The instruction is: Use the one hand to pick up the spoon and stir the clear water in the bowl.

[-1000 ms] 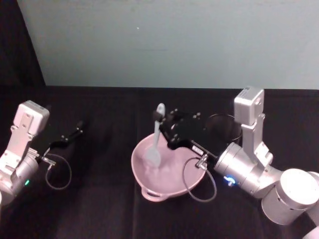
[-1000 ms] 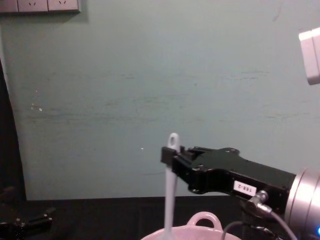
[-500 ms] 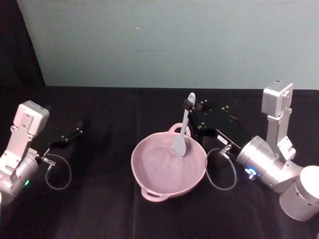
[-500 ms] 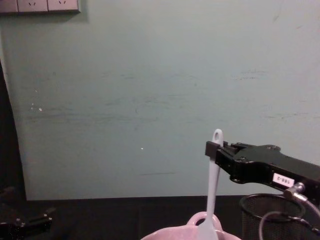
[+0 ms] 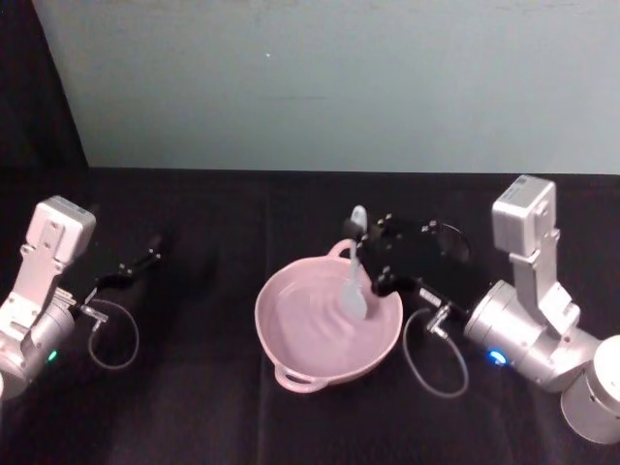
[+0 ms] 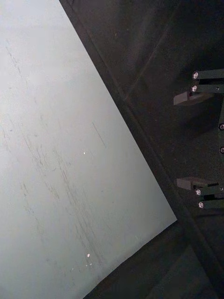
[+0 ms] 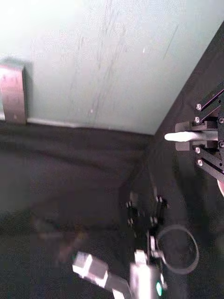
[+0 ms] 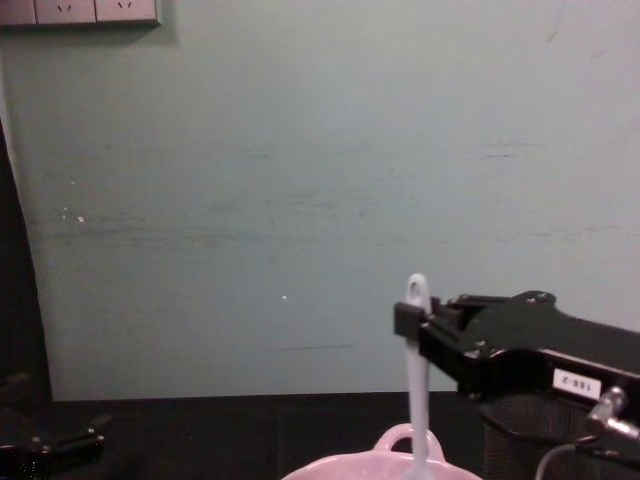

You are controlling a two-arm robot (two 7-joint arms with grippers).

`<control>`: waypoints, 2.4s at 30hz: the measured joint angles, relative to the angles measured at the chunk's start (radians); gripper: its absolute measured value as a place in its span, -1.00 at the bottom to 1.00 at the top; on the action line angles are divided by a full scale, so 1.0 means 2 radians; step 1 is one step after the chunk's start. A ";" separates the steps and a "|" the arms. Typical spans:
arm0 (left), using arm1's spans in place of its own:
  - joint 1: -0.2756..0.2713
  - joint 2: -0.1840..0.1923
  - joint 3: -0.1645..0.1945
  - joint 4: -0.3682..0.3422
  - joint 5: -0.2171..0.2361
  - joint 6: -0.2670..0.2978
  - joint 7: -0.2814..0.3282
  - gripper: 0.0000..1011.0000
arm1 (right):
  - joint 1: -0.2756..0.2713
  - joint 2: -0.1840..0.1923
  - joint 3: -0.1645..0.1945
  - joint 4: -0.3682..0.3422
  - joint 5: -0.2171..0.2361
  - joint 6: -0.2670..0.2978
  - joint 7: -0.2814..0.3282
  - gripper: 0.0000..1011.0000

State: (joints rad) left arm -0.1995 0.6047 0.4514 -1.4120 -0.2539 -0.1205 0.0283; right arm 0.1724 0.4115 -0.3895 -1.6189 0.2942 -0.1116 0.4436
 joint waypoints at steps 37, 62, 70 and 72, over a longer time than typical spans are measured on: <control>0.000 0.000 0.000 0.000 0.000 0.000 0.000 0.99 | 0.032 -0.046 0.010 0.081 0.061 -0.019 0.007 -0.77; 0.000 0.000 0.000 0.000 0.000 0.000 0.000 0.99 | 0.000 0.002 -0.020 -0.002 0.015 -0.008 0.035 -0.77; 0.000 0.000 0.000 0.000 0.000 0.000 0.000 0.99 | -0.004 -0.004 -0.036 -0.014 0.020 -0.010 0.041 -0.77; 0.000 0.000 0.000 0.000 0.000 0.000 0.000 0.99 | -0.003 -0.008 -0.040 -0.014 0.021 -0.011 0.041 -0.77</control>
State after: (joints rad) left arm -0.1995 0.6047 0.4514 -1.4119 -0.2539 -0.1205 0.0283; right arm 0.1661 0.3963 -0.4696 -1.6465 0.3363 -0.1339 0.5257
